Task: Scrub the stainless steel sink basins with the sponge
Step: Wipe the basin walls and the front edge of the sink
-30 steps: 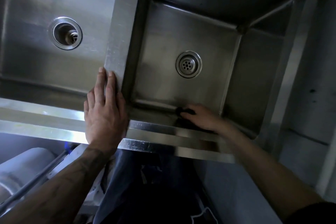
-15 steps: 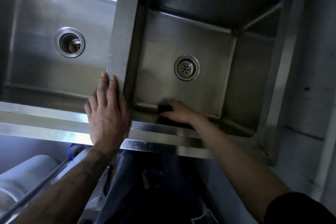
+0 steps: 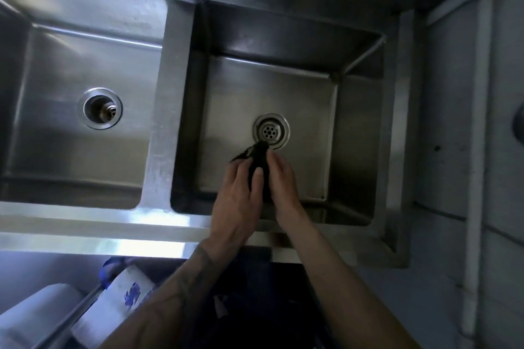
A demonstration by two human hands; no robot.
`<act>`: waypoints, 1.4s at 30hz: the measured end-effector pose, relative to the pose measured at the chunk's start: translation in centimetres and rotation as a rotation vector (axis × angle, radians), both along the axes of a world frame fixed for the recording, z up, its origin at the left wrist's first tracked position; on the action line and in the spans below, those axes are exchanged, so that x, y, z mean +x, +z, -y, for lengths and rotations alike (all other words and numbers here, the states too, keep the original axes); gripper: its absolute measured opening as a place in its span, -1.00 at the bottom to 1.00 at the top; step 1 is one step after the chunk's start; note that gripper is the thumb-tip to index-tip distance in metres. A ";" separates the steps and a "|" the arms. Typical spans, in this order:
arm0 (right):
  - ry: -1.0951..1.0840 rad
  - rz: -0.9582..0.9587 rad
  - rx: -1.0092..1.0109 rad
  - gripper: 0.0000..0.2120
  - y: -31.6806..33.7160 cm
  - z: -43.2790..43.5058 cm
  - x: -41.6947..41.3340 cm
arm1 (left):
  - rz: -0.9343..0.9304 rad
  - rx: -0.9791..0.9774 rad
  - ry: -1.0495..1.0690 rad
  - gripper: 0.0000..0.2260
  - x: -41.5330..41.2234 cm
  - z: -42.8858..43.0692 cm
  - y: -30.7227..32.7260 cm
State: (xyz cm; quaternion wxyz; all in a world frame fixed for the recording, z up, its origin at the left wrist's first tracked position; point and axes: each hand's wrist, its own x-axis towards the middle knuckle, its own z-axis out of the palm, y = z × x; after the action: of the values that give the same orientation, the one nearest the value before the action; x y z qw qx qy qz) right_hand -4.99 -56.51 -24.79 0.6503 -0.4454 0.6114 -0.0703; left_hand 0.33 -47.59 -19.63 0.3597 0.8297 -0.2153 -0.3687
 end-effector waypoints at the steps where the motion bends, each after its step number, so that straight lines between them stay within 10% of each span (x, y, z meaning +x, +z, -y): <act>1: -0.055 0.031 0.006 -0.71 0.5 0.4 -0.5 | -0.021 0.012 -0.008 -0.63 -0.3 0.9 -0.2; 10: -0.084 -0.015 -0.074 -0.66 3.3 4.3 -6.1 | -0.283 0.175 -0.110 -0.59 -2.0 7.2 -6.2; 18: 0.049 -0.552 -1.059 -0.64 4.7 12.8 -16.1 | -0.376 0.256 -0.108 -0.58 -8.4 12.2 -10.1; 26: 0.187 -0.784 -1.002 -0.58 0.3 14.7 -17.9 | -0.612 0.508 0.006 -0.18 -13.5 17.0 -14.1; 38: 0.205 -0.800 -0.988 -0.54 -0.2 14.7 -17.4 | -0.855 0.015 0.109 -0.72 -14.5 16.0 -10.7; 42: 0.220 -0.829 -0.979 -0.54 0.0 14.6 -17.3 | -0.736 0.129 0.120 -0.52 -15.5 17.6 -10.5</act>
State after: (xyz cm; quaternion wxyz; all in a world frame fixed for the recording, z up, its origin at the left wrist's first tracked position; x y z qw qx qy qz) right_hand -22.27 -71.15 -24.77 0.0857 -0.7404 0.6597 -0.0963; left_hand -15.16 -65.21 -30.18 0.3809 0.6738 0.0009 -0.6332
